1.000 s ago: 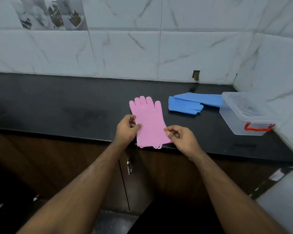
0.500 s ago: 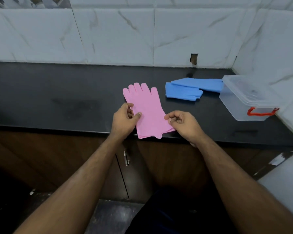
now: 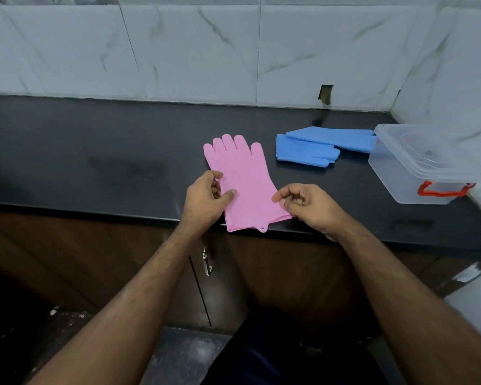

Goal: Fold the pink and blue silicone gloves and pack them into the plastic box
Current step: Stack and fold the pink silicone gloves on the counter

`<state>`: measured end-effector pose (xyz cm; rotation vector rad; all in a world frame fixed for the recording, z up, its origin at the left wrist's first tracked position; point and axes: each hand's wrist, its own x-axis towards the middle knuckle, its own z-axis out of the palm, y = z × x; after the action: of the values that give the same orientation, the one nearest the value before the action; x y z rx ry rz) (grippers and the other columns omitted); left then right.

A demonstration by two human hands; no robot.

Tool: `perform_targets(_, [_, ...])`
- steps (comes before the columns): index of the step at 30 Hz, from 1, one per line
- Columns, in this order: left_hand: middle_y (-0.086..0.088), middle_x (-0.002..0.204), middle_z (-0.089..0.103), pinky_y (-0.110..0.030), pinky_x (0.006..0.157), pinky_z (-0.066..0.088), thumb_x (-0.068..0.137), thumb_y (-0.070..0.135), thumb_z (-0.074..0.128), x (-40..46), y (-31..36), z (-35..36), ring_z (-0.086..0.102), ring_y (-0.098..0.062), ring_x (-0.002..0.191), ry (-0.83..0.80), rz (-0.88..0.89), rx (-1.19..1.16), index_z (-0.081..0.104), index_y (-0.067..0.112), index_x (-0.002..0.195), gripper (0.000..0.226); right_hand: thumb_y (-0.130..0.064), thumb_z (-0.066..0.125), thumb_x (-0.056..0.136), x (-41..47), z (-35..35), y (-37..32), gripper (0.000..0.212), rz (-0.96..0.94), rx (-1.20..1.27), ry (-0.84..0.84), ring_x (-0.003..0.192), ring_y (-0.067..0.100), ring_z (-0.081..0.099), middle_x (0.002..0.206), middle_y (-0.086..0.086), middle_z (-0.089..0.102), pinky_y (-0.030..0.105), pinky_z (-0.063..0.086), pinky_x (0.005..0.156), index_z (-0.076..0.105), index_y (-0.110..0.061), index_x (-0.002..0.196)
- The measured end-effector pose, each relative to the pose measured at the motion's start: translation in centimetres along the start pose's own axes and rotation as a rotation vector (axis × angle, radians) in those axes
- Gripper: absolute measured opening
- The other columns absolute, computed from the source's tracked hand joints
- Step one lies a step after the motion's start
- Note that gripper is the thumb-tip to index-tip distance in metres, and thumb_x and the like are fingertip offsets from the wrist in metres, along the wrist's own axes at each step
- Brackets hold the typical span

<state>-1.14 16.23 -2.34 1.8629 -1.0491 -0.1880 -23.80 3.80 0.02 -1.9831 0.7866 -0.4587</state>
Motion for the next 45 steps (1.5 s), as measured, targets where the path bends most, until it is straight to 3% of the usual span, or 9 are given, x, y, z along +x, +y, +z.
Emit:
perform_targets(5, [0.008, 0.098, 0.063, -0.029, 0.081, 0.06, 0.086, 0.033, 0.082, 0.03, 0.0, -0.04, 0.06, -0.008, 0.082, -0.028, -0.002, 0.017, 0.059, 0.016, 0.133, 0.055, -0.007, 0.067, 0.096, -0.18, 0.19, 0.23, 0.021, -0.027, 0.043, 0.02, 0.053, 0.011, 0.041, 0.062, -0.002, 0.057, 0.016, 0.039, 0.053, 0.074, -0.024, 0.106])
perform_targets(14, [0.006, 0.099, 0.063, -0.019, 0.074, 0.054, 0.085, 0.034, 0.082, 0.03, -0.07, 0.04, 0.059, -0.006, 0.08, -0.013, 0.034, 0.045, 0.059, 0.016, 0.134, 0.057, 0.0, 0.067, 0.092, -0.21, 0.21, 0.58, 0.031, -0.047, 0.047, 0.054, 0.041, 0.004, 0.037, 0.051, -0.02, 0.054, 0.015, 0.037, 0.047, 0.07, -0.022, 0.113])
perform_targets(20, [0.007, 0.1, 0.064, -0.023, 0.078, 0.057, 0.083, 0.034, 0.084, 0.04, -0.32, 0.13, 0.059, -0.006, 0.081, -0.023, 0.026, 0.014, 0.06, 0.016, 0.134, 0.059, -0.001, 0.068, 0.09, -0.3, 0.28, 0.49, 0.036, -0.052, 0.01, 0.06, 0.045, 0.007, 0.04, 0.055, -0.006, 0.054, 0.021, 0.039, 0.048, 0.07, -0.028, 0.113])
perform_targets(26, [0.011, 0.098, 0.064, -0.014, 0.071, 0.053, 0.082, 0.036, 0.086, 0.04, -0.41, 0.0, 0.06, -0.006, 0.08, -0.035, 0.022, 0.013, 0.064, 0.019, 0.129, 0.055, 0.004, 0.064, 0.089, -0.48, 0.18, 0.42, 0.038, -0.064, 0.054, 0.026, 0.045, 0.007, 0.036, 0.059, 0.004, 0.051, 0.015, 0.037, 0.047, 0.073, -0.027, 0.11])
perform_targets(29, [0.009, 0.102, 0.068, -0.018, 0.074, 0.057, 0.081, 0.036, 0.086, -0.07, -0.42, 0.07, 0.065, -0.011, 0.086, -0.043, 0.028, 0.02, 0.068, 0.02, 0.122, 0.048, 0.007, 0.062, 0.086, -0.47, 0.19, 0.43, 0.041, -0.085, 0.044, 0.015, 0.052, 0.013, 0.037, 0.069, 0.009, 0.062, 0.02, 0.038, 0.052, 0.075, -0.026, 0.107])
perform_targets(34, [0.007, 0.104, 0.068, -0.025, 0.079, 0.06, 0.081, 0.036, 0.086, 0.03, -0.31, -0.03, 0.065, -0.014, 0.087, -0.04, 0.02, 0.024, 0.071, 0.021, 0.114, 0.039, 0.012, 0.057, 0.083, -0.71, 0.17, 0.64, 0.048, -0.112, 0.029, 0.038, 0.06, 0.021, 0.042, 0.093, -0.008, 0.077, 0.024, 0.05, 0.064, 0.077, -0.027, 0.102])
perform_targets(37, [0.006, 0.105, 0.067, -0.026, 0.078, 0.06, 0.081, 0.036, 0.086, -0.03, -0.27, -0.02, 0.065, -0.015, 0.088, -0.047, 0.017, 0.032, 0.073, 0.021, 0.111, 0.036, 0.005, 0.05, 0.091, -0.73, 0.2, 0.73, 0.044, -0.117, 0.002, 0.078, 0.081, 0.023, 0.067, 0.089, -0.01, 0.077, 0.038, 0.057, 0.087, 0.078, -0.026, 0.101])
perform_targets(41, [0.006, 0.107, 0.067, -0.02, 0.076, 0.057, 0.082, 0.037, 0.086, -0.06, -0.15, -0.01, 0.063, -0.011, 0.085, -0.046, 0.012, 0.048, 0.073, 0.021, 0.111, 0.035, -0.005, 0.049, 0.091, -0.44, 0.51, 0.58, 0.038, -0.101, 0.024, 0.097, 0.086, 0.012, 0.068, 0.085, -0.008, 0.077, 0.03, 0.053, 0.083, 0.079, -0.028, 0.093])
perform_targets(45, [0.006, 0.105, 0.066, -0.016, 0.072, 0.053, 0.081, 0.037, 0.086, -0.24, 0.04, 0.01, 0.06, -0.008, 0.082, -0.04, 0.011, 0.057, 0.073, 0.022, 0.11, 0.036, -0.018, 0.061, 0.093, -0.49, 0.67, 0.69, 0.022, -0.139, -0.01, 0.084, 0.077, 0.018, 0.065, 0.087, -0.004, 0.077, 0.031, 0.053, 0.076, 0.078, -0.03, 0.085])
